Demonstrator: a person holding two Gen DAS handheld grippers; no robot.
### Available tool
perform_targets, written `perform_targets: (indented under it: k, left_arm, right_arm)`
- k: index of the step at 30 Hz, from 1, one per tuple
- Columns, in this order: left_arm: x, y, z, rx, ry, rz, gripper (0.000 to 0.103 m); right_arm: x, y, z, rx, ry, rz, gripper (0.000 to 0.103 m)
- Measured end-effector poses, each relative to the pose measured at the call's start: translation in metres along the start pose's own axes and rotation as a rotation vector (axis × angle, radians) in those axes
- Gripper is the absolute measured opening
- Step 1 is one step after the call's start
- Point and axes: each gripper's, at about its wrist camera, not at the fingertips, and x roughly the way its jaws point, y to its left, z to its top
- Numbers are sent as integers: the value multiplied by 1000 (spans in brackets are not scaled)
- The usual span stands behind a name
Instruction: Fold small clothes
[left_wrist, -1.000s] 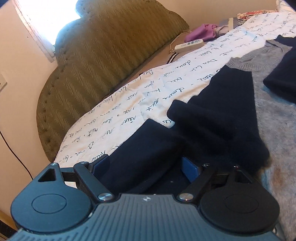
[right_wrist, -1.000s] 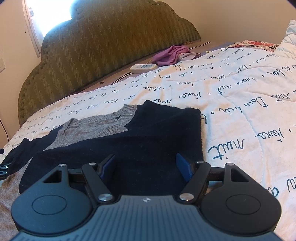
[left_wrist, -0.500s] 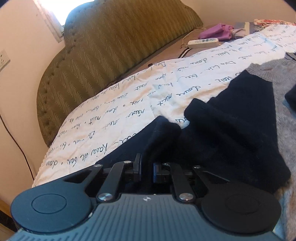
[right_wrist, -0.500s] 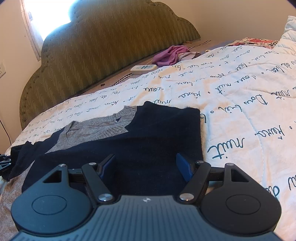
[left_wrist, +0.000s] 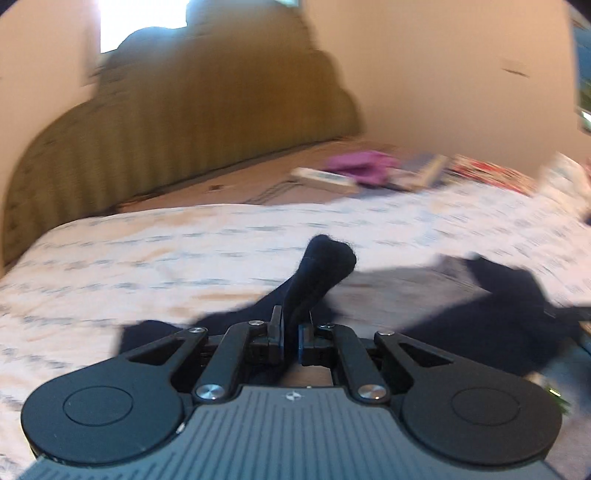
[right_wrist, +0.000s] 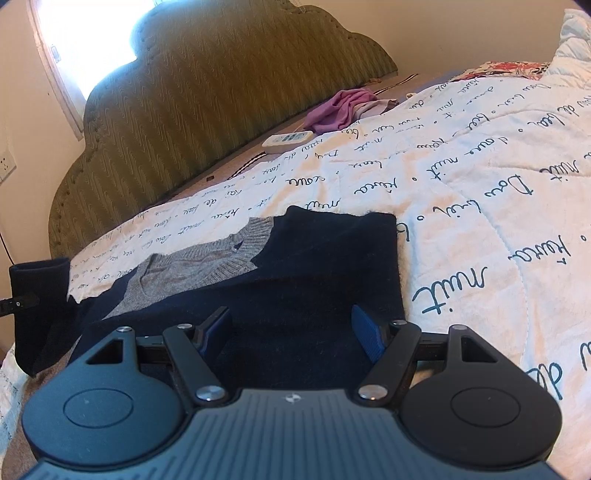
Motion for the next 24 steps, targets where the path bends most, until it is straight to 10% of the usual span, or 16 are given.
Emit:
perform_targets:
  k: [5,17,20,24]
  left_arm:
    - [15,-93,-37,205,48,-63,7]
    - [24,-99,-64,246,-5,-28,6]
    - [23,-88,-61,187,0,-57,8]
    - [20,-78,-59,122,-5,-77,10]
  right_arm:
    - [0,0,0,1,0,1,71]
    - [-2,19,18,24,61,-76,74]
    - [-13,35,28,129,35,59,75]
    - [15,74,29,140,237,214,82]
